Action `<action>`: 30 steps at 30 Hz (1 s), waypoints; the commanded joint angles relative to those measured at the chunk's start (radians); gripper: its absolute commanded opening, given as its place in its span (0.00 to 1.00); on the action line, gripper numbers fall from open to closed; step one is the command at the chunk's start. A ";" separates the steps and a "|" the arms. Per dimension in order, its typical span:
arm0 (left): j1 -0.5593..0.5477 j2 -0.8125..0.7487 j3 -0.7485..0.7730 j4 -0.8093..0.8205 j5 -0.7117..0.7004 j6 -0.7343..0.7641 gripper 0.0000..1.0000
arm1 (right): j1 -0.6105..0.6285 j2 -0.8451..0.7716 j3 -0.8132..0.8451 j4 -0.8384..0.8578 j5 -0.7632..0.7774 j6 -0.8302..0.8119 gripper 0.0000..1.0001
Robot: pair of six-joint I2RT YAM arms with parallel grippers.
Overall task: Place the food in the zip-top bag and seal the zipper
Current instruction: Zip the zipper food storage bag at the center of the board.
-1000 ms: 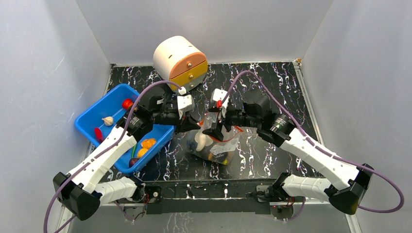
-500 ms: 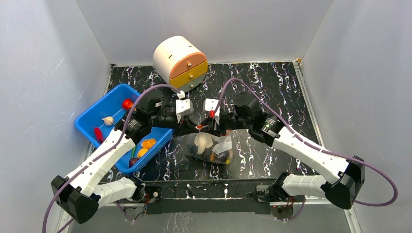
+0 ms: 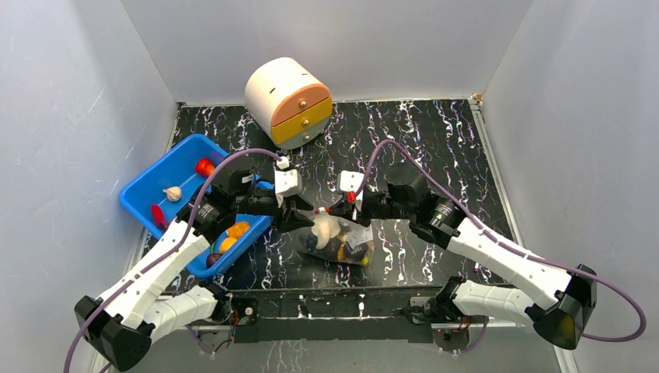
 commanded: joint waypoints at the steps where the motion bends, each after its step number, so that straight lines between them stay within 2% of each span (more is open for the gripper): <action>1: -0.001 -0.009 -0.039 0.077 0.051 -0.028 0.42 | 0.001 -0.036 -0.003 0.124 0.005 0.040 0.00; 5: -0.001 -0.010 -0.080 0.200 0.071 -0.080 0.40 | 0.001 -0.034 -0.005 0.135 -0.002 0.063 0.00; 10: -0.001 -0.001 -0.112 0.276 0.086 -0.090 0.32 | 0.001 -0.036 -0.009 0.154 -0.021 0.090 0.00; 12: -0.001 0.001 -0.123 0.296 0.089 -0.090 0.20 | 0.001 -0.037 -0.010 0.158 -0.024 0.096 0.00; 14: -0.001 -0.004 -0.131 0.292 0.092 -0.077 0.02 | 0.000 -0.041 -0.016 0.165 -0.017 0.107 0.00; 15: -0.001 -0.008 -0.132 0.289 0.092 -0.072 0.00 | 0.001 -0.044 -0.018 0.167 -0.013 0.112 0.00; 16: -0.001 -0.013 -0.137 0.294 0.092 -0.072 0.00 | 0.001 -0.045 -0.018 0.167 -0.009 0.119 0.02; 20: -0.001 -0.032 -0.151 0.312 0.101 -0.074 0.00 | 0.001 -0.037 0.006 0.162 -0.032 0.152 0.28; 23: -0.001 -0.036 -0.153 0.308 0.103 -0.064 0.00 | 0.001 -0.018 0.031 0.172 -0.063 0.178 0.43; 26: -0.001 -0.043 -0.162 0.313 0.099 -0.063 0.00 | 0.001 0.004 0.050 0.180 -0.085 0.193 0.46; 30: -0.001 -0.047 -0.163 0.314 0.094 -0.063 0.00 | 0.004 0.029 0.067 0.185 -0.097 0.197 0.43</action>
